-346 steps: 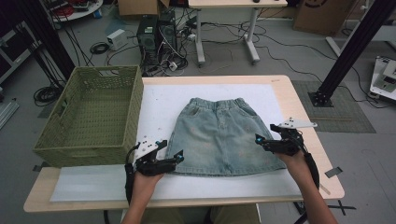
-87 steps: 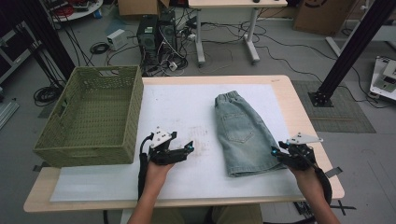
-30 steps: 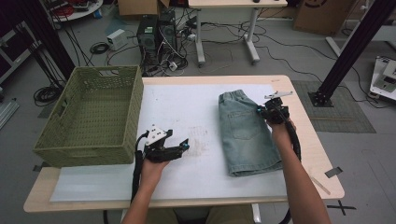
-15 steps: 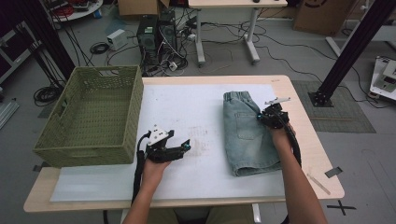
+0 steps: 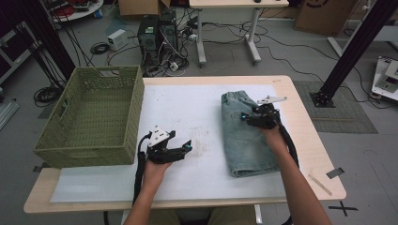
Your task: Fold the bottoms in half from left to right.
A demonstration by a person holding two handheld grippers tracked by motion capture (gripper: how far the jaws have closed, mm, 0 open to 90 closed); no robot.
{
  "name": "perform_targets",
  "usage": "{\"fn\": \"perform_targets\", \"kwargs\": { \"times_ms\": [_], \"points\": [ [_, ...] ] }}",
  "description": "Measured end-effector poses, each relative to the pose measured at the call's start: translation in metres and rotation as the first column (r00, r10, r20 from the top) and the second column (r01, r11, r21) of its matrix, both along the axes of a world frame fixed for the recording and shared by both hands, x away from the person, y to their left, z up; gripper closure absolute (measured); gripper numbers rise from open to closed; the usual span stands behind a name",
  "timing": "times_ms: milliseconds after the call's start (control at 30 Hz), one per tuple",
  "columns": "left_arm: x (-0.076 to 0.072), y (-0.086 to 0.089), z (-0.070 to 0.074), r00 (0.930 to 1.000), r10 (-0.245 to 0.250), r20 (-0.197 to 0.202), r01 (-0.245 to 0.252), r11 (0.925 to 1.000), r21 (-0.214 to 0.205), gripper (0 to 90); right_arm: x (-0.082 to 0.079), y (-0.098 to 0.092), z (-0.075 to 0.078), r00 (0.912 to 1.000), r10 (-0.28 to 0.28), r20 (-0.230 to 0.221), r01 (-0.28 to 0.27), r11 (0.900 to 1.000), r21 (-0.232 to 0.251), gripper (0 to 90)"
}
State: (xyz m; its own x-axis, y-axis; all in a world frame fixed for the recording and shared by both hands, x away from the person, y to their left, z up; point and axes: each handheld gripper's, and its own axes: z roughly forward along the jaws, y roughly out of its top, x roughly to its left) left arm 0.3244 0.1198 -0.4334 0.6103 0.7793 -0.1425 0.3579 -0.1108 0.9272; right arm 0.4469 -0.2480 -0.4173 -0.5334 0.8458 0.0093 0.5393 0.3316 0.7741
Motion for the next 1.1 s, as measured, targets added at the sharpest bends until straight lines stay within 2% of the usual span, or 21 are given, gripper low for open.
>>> {"fn": "perform_targets", "kwargs": {
  "times_ms": [67, 133, 300, 467, 567, 600, 633, 700, 833, 867, 900, 1000, 1100],
  "points": [
    [0.000, -0.001, 0.000, 1.0000, -0.002, 0.000, 0.002, 1.0000, 0.003, 24.0, 0.007, 0.006, -0.008, 0.9995, -0.022, -0.025, 0.021, 0.9990, -0.038, 37.2],
    [0.000, -0.002, -0.001, 1.0000, -0.002, -0.002, 0.002, 1.0000, 0.003, 24.1, 0.011, 0.007, -0.015, 0.9985, -0.031, -0.045, 0.029, 0.9983, -0.051, 37.1],
    [0.000, -0.001, -0.001, 1.0000, -0.001, -0.003, 0.001, 1.0000, 0.001, 24.0, 0.014, 0.011, -0.023, 0.9987, -0.023, -0.045, 0.019, 0.9954, -0.094, 37.3],
    [0.000, 0.000, -0.001, 1.0000, 0.002, -0.003, -0.002, 1.0000, 0.002, 24.0, 0.012, 0.009, -0.019, 0.9972, -0.030, -0.069, 0.026, 0.9975, -0.066, 37.0],
    [0.001, 0.002, -0.001, 1.0000, 0.004, -0.002, -0.004, 1.0000, 0.001, 24.0, 0.005, -0.002, -0.006, 0.9946, -0.011, -0.103, 0.015, 0.9992, 0.038, 32.2],
    [0.001, 0.002, -0.001, 1.0000, 0.006, -0.001, -0.006, 1.0000, -0.003, 24.0, 0.001, -0.006, -0.002, 0.9952, -0.003, -0.098, 0.008, 0.9983, 0.058, 32.3],
    [0.002, 0.002, -0.001, 1.0000, 0.008, 0.000, -0.008, 1.0000, -0.003, 24.1, -0.004, -0.010, 0.001, 0.9967, 0.003, -0.082, 0.001, 0.9986, 0.052, 33.7],
    [0.002, 0.002, -0.001, 1.0000, 0.006, 0.001, -0.006, 1.0000, -0.004, 24.1, -0.013, -0.018, 0.004, 0.9978, 0.008, -0.065, -0.007, 1.0000, 0.007, 37.5],
    [0.002, 0.003, 0.000, 1.0000, 0.004, 0.004, -0.003, 1.0000, -0.005, 24.1, -0.021, -0.031, -0.006, 0.9922, -0.008, -0.125, -0.004, 0.9958, -0.092, 40.7],
    [0.002, 0.003, 0.000, 1.0000, 0.005, 0.004, -0.005, 1.0000, -0.006, 24.1, -0.021, -0.033, -0.010, 0.9890, -0.010, -0.148, -0.005, 0.9952, -0.098, 40.8],
    [0.002, 0.003, 0.000, 1.0000, 0.005, 0.004, -0.005, 1.0000, -0.008, 24.0, -0.021, -0.033, -0.012, 0.9886, -0.010, -0.150, -0.005, 0.9954, -0.095, 41.0],
    [0.002, 0.003, 0.000, 1.0000, 0.005, 0.005, -0.005, 1.0000, -0.008, 24.0, -0.024, -0.030, -0.016, 0.9916, -0.009, -0.129, -0.008, 0.9913, -0.132, 41.0],
    [0.002, 0.004, 0.000, 1.0000, 0.006, 0.003, -0.006, 0.9999, -0.008, 24.0, -0.028, -0.032, -0.015, 0.9919, -0.008, -0.127, -0.007, 0.9929, -0.119, 41.2]
  ]
}}
